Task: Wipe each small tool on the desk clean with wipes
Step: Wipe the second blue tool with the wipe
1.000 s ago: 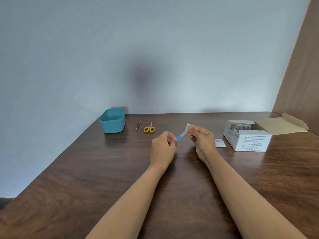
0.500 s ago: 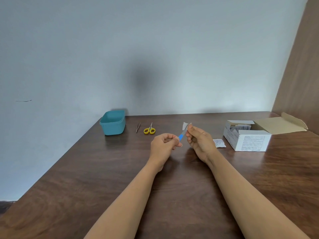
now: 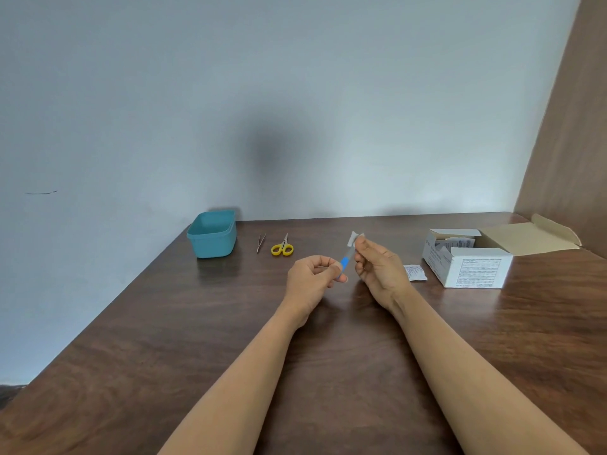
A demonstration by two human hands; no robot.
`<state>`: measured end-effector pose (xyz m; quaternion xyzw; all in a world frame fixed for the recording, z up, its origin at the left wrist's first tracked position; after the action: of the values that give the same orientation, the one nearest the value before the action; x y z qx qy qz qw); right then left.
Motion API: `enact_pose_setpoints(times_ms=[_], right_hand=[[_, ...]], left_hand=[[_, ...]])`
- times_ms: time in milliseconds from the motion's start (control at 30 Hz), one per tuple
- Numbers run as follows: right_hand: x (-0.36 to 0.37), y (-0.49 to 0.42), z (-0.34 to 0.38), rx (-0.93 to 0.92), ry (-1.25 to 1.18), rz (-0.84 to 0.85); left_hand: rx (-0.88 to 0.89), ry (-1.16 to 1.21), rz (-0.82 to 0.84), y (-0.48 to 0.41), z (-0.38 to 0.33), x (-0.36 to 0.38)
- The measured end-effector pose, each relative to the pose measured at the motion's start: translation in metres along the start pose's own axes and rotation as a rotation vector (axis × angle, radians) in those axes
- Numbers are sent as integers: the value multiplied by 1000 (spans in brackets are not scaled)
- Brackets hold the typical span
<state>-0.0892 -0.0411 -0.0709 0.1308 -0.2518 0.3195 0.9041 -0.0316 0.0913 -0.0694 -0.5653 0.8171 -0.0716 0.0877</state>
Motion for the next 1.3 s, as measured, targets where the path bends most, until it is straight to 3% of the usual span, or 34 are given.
enact_pose_setpoints(times_ms=[200, 500, 800, 1000, 1300], right_hand=[[10, 10, -6, -190, 364, 118], [1, -2, -5, -115, -40, -166], [7, 4, -7, -222, 317, 15], [-2, -5, -5, -95, -7, -162], [2, -3, -4, -110, -26, -216]], left_hand=[[200, -182, -195, -1, 2, -5], [382, -422, -118, 4, 0, 7], [309, -353, -206, 0, 3, -2], [356, -406, -113, 4, 2, 7], [361, -417, -110, 4, 2, 6]])
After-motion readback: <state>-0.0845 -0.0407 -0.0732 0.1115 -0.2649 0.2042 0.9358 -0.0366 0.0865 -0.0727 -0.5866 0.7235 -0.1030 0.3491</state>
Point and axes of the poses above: each hand's wrist, its own y-axis away from the middle knuckle, its own x-axis out of the palm, z = x × y, the point moved 2 cm from there along -y, towards the middle knuckle, and after that the axes turned 13 degrees about -z, right-handed, at the moved point
